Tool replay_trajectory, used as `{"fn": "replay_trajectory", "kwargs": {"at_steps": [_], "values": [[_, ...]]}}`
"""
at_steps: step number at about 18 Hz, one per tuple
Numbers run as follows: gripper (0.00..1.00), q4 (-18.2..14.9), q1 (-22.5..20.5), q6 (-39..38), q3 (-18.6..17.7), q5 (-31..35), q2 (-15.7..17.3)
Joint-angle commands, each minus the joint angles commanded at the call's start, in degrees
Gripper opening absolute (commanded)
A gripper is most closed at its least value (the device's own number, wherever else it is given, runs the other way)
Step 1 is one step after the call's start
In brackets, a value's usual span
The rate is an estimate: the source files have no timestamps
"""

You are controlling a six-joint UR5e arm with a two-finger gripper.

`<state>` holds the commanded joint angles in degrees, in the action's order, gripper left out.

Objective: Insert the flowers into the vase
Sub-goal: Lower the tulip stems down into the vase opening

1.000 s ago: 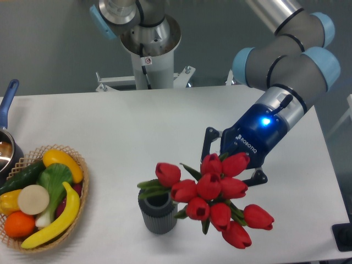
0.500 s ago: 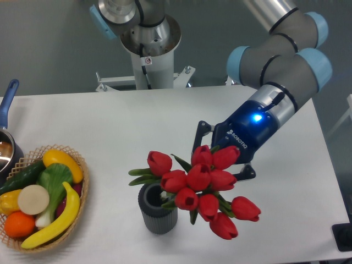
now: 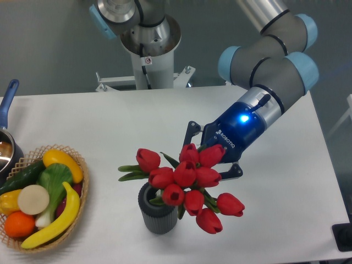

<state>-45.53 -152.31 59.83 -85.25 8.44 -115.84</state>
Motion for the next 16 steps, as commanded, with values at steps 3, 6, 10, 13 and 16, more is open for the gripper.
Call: {"fn": "replay_trajectory", "kwargs": {"at_steps": [3,6,10,13,16], "values": [[0.00,0.0,0.1,2.4,-1.9,0.0,0.1],[0.01,0.0,0.2,2.9,-3.4,0.1,0.1],[0.03,0.0,0.3,6.6,-6.1,0.1,0.2],[0.04,0.0,0.3,10.0,-9.3,0.2,0.2],[0.08,0.0,0.4,12.1,-11.3,0.5,0.1]]}}
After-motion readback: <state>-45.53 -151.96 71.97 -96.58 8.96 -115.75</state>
